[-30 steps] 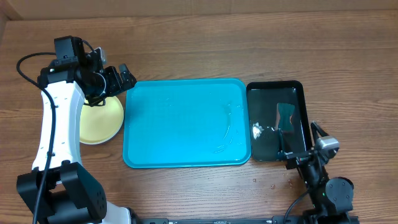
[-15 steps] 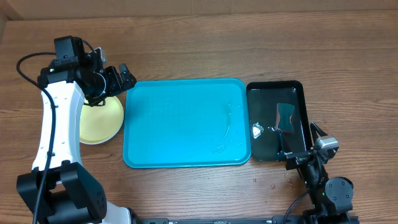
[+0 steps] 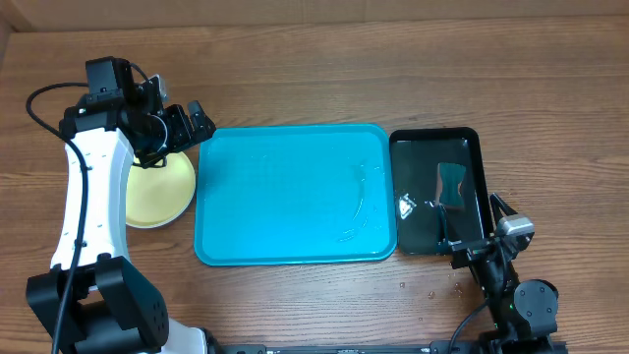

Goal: Clean dirty plates on tray and stack at the side

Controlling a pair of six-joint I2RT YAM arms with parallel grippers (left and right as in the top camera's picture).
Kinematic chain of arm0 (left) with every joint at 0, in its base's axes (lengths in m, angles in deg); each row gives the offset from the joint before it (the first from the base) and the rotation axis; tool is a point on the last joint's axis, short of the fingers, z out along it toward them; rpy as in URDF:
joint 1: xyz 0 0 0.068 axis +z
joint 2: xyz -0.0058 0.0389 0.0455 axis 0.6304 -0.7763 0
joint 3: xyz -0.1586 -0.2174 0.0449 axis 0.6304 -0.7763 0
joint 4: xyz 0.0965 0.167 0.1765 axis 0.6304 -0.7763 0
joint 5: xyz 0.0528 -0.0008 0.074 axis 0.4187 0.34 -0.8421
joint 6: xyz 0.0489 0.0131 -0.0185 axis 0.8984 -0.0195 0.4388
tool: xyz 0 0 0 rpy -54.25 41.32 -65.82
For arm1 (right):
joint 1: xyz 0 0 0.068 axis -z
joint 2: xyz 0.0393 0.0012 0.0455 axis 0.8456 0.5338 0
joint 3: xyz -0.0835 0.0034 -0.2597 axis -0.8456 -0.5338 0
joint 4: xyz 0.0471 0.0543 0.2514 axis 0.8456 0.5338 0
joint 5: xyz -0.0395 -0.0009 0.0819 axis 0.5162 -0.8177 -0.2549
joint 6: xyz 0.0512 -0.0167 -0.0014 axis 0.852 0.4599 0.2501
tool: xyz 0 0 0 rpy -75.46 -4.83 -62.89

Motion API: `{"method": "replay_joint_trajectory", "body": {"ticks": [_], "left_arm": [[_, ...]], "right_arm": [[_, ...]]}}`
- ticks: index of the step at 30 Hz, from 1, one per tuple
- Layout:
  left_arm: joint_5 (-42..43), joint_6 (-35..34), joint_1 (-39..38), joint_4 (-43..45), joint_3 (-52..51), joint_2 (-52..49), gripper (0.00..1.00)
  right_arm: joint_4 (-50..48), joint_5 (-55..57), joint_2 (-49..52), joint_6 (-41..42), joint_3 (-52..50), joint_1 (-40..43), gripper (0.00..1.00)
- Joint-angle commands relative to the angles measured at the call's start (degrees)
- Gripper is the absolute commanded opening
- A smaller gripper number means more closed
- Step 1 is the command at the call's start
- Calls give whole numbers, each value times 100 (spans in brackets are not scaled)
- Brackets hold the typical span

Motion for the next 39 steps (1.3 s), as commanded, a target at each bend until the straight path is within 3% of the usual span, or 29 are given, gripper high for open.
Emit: {"method": "replay_joint_trajectory", "body": {"ticks": [1, 39], "left_arm": [[46, 127, -26, 4, 46, 28, 100], [20, 127, -79, 4, 35, 188, 100]], "right_arm": [[-17, -33, -52, -166, -61, 28, 100], [-17, -35, -52, -142, -61, 28, 100]]}}
